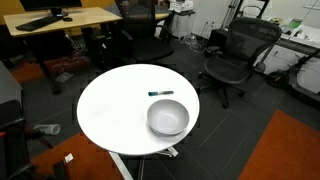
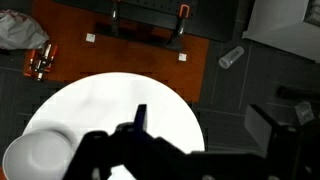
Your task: Put the marker in the bowl
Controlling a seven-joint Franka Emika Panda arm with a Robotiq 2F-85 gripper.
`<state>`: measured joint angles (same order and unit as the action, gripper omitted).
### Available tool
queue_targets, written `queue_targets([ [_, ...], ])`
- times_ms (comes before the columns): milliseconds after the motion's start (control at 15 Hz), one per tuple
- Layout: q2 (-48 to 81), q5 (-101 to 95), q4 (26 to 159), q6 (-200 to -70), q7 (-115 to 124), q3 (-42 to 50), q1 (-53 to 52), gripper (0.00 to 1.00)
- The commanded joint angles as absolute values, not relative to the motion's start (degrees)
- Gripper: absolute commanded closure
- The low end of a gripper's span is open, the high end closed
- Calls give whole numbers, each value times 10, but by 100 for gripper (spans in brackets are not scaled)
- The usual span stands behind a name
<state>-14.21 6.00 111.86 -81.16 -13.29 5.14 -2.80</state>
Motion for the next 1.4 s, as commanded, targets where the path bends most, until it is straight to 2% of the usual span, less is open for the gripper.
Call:
queue_targets([
  [0, -141, 62, 1117, -810, -135, 42, -18, 0],
  [467, -131, 62, 1114, -824, -130, 42, -16, 0],
  [1333, 2, 70, 1112, -1064, -23, 40, -1, 0],
])
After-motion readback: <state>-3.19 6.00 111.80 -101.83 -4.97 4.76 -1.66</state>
